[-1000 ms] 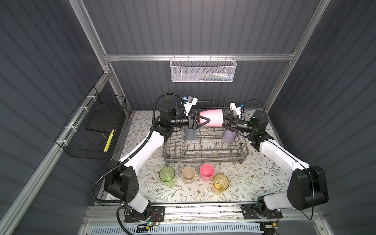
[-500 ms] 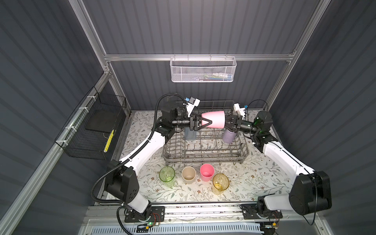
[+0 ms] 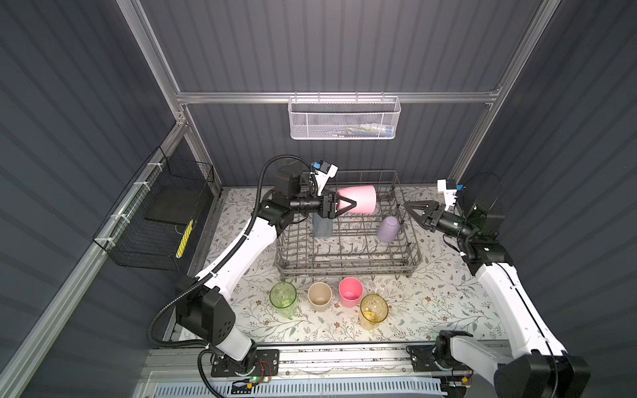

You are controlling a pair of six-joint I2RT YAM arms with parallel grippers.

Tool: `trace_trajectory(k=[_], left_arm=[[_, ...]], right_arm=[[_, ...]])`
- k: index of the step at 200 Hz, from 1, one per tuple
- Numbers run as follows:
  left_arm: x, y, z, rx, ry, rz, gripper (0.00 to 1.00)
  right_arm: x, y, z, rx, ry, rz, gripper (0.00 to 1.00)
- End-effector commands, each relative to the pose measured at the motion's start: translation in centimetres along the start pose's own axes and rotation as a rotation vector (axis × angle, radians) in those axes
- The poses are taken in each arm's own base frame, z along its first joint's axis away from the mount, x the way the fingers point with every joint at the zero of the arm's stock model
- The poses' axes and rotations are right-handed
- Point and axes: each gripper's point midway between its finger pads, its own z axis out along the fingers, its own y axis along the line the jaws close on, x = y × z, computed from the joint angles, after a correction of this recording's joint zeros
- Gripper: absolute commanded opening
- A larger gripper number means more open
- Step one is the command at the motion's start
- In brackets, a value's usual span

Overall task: Load cups into a dish rack
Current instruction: Place the cup upside down at the dish rack.

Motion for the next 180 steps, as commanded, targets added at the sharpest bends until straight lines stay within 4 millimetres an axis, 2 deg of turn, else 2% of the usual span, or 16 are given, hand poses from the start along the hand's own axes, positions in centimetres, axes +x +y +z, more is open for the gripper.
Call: trace_trajectory(k=[1, 35, 90, 132, 180], left_arm=[[2.4, 1.9, -2.1, -0.211, 0.111, -0.008, 0.56], [4.7, 4.5, -4.6, -0.441, 0.229, -0.039, 0.55], [7.9, 5.8, -6.9, -0.575, 0.373, -0.075, 0.54], [10.9, 7.5, -7.5, -0.671, 0.515, -0.109, 0.53], [13.4, 8.3, -6.5, -0.690, 0.631, -0.105, 0.52]], right_arm=[[0.2, -1.9, -1.4, 0.136, -0.008, -0.048, 0.45], [0.3, -3.7, -2.3, 0.222, -0.021, -0.053, 0.45], [0.5, -5.1, -2.1, 0.240, -0.011, -0.026, 0.45], [0.6, -5.5, -1.7, 0.231, 0.001, -0.013, 0.46], [0.9, -5.9, -1.7, 0.235, 0.007, -0.013, 0.46]])
